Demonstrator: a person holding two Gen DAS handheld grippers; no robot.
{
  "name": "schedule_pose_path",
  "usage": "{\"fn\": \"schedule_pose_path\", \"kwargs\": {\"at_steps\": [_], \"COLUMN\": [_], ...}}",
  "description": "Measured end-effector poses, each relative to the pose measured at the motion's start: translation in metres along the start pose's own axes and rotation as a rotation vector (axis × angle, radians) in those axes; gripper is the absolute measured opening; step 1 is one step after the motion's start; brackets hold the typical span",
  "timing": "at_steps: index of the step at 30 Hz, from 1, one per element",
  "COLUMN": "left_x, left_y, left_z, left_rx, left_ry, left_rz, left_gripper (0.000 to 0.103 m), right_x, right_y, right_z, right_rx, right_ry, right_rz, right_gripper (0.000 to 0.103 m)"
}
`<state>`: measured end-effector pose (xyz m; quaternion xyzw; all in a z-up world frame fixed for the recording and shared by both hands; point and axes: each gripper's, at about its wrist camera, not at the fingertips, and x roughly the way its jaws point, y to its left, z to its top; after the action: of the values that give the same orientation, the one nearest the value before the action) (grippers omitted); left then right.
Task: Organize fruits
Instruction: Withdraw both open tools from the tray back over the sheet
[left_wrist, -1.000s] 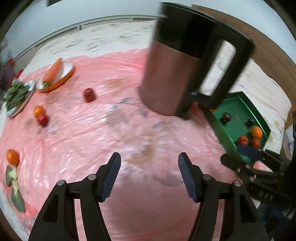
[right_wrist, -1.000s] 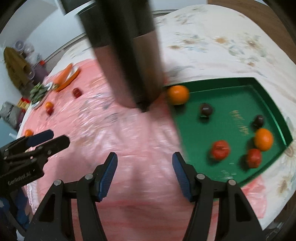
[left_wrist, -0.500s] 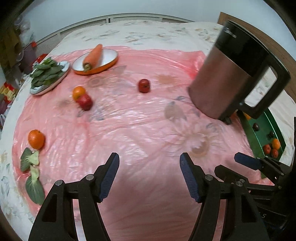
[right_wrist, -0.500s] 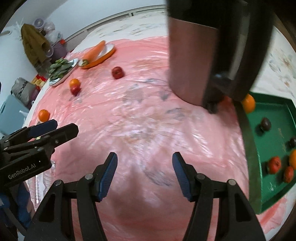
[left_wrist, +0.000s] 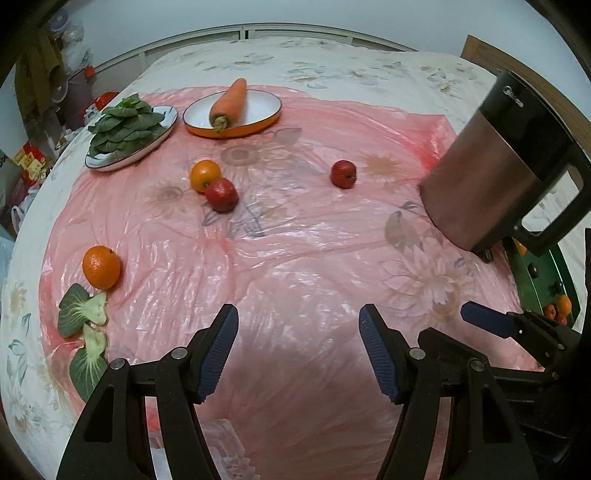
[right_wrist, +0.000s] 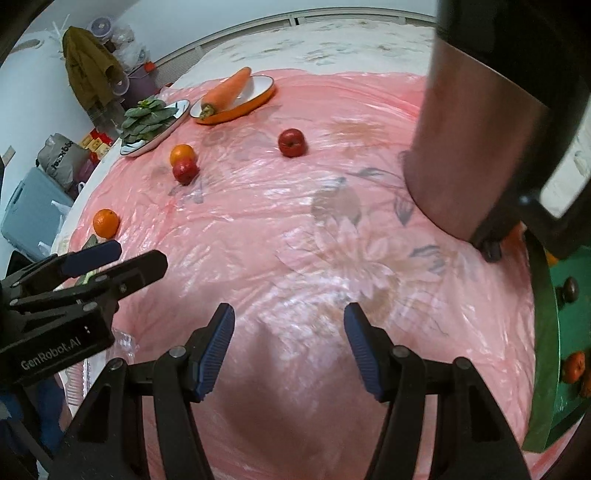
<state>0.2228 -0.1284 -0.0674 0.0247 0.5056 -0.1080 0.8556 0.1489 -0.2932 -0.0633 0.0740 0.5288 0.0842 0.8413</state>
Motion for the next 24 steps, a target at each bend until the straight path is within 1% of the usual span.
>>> {"fn": "schedule_pose_path", "kwargs": {"at_steps": [10,14,18,24], "left_x": [0.013,0.018,0.027,0.037], "left_y": [0.02,0.031,0.044,0.06], "left_z": [0.011,0.019,0.026,0.036], "left_rx": [-0.047,-0.071,-0.103,-0.141], "left_ry": [0.008,0.004,0.009,0.006], "left_rz": [0.019,0.035,0.052,0.08], "left_gripper": [0.062,0.062,0.062,0.062], "right_x": [0.016,0.024,0.032,0.045], "right_y": [0.013,0.019,0.019,0.018], "right_z": [0.028,0.043,0.056,0.068], "right_rx": [-0.049,-0.092,-0.104,-0.124], "right_ry": [-0.011,-0.022,-0.033,-0.033], "right_rz": [0.012,0.005,0.005,0.006], "right_gripper": [0.103,0.103,0.103,0.103]}}
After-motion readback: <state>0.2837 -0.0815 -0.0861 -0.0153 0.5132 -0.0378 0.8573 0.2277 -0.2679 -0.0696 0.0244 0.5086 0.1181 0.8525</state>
